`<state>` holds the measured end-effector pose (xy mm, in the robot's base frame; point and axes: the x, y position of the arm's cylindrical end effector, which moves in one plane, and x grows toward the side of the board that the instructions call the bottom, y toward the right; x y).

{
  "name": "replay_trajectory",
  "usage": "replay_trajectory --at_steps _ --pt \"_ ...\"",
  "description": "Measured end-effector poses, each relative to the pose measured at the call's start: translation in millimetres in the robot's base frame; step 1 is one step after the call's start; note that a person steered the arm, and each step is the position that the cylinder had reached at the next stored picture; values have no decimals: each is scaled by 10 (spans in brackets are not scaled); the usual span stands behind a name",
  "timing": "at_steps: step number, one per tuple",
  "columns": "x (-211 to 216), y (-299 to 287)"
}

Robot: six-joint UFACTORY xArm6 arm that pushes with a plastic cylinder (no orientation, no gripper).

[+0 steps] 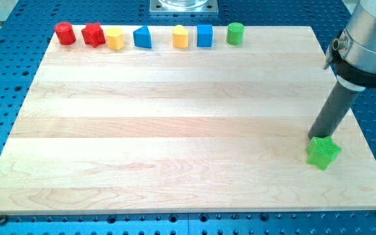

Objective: Drag the green circle to the right side of the board

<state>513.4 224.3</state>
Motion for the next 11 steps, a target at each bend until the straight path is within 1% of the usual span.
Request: replay_trajectory --at_steps 1,2,3,4,6,7,8,9,10,11 --pt "-9 -5" --pt "-146 -60" --pt "-316 -372" --pt "-1043 -54" --pt "-2435 -78" --pt "-2921 -230" --pt "-3139 -857" --pt "-3102 -1503" --pt "-2526 -1442" --pt "-2257 -1022"
